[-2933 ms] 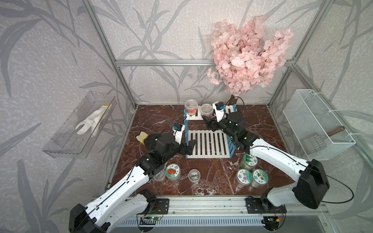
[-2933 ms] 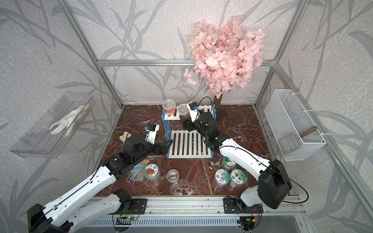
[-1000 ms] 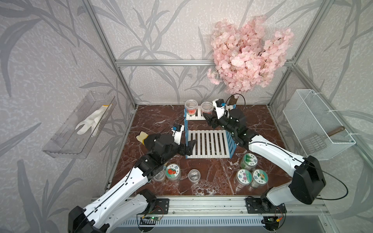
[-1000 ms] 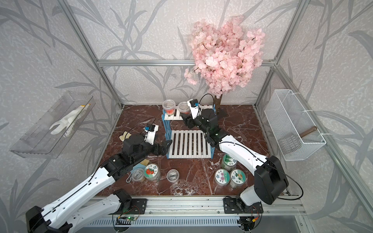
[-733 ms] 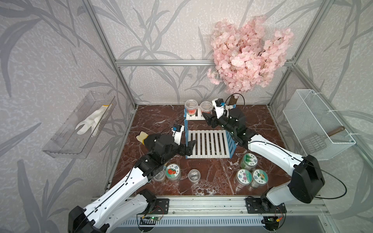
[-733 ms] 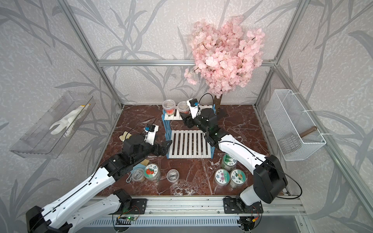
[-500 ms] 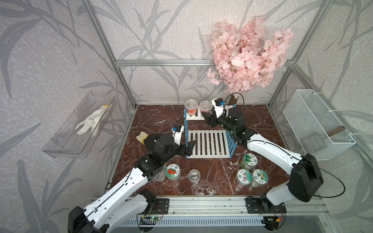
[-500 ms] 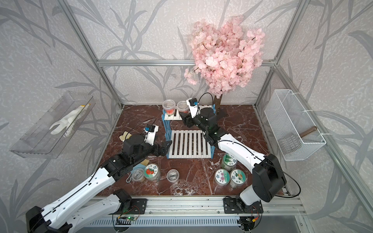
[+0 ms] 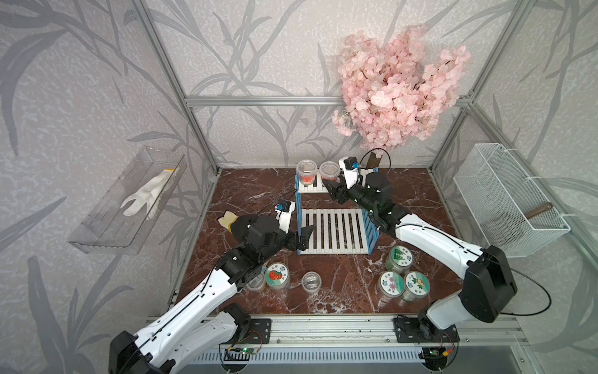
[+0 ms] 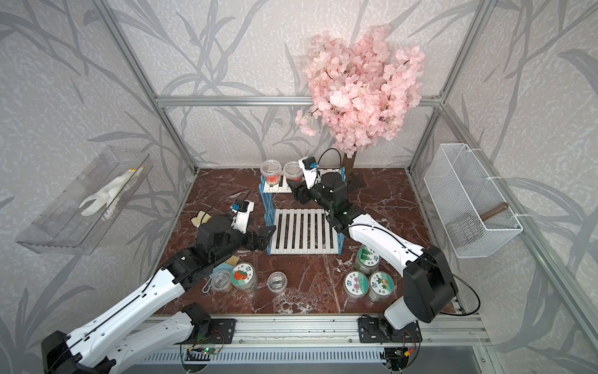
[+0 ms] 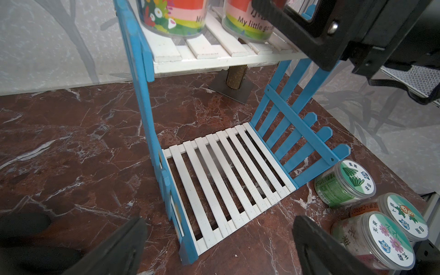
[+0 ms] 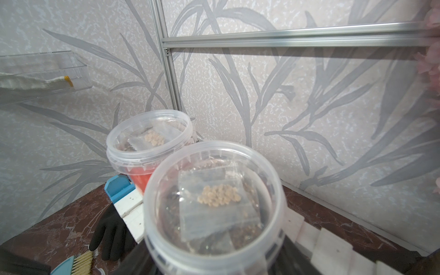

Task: Place the seed container on the shelf
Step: Place the seed jar on the shelf.

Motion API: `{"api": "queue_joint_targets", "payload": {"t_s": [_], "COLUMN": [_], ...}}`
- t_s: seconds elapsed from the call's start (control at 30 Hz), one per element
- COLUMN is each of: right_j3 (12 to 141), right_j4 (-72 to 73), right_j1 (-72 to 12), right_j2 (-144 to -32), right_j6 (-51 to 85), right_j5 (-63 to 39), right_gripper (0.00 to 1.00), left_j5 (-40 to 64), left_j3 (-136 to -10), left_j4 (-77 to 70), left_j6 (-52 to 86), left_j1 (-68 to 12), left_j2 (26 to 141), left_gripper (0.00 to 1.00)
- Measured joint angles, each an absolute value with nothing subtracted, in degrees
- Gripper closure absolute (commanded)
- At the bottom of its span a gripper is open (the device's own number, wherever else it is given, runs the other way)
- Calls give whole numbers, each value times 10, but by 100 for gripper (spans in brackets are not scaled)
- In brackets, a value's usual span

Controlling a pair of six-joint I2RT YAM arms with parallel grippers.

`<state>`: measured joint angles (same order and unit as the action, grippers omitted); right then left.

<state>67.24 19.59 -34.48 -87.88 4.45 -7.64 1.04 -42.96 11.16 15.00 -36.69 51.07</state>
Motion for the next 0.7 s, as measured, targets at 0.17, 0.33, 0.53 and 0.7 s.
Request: {"api": "queue_joint_targets", "payload": {"t_s": [0.17, 0.33, 0.53, 0.7], "right_j3": [679, 679, 679, 680], "right_j4": [194, 194, 194, 193], "right_j1": [-345, -345, -345, -345], "right_j2": [-886, -886, -886, -888], "right_j6": [44, 44, 44, 44], "right_j5": [-77, -76, -76, -75], "right_gripper": [33, 32, 31, 31], "left_j5": [10, 10, 10, 10], "left_j3": [-428, -427, -427, -427], "left_j4": [111, 111, 111, 112], "left_j6": [150, 150, 150, 150], "left_j1": [-367, -367, -367, -367], "left_j2": [511, 511, 511, 511], "left_gripper": [0, 0, 0, 0]}}
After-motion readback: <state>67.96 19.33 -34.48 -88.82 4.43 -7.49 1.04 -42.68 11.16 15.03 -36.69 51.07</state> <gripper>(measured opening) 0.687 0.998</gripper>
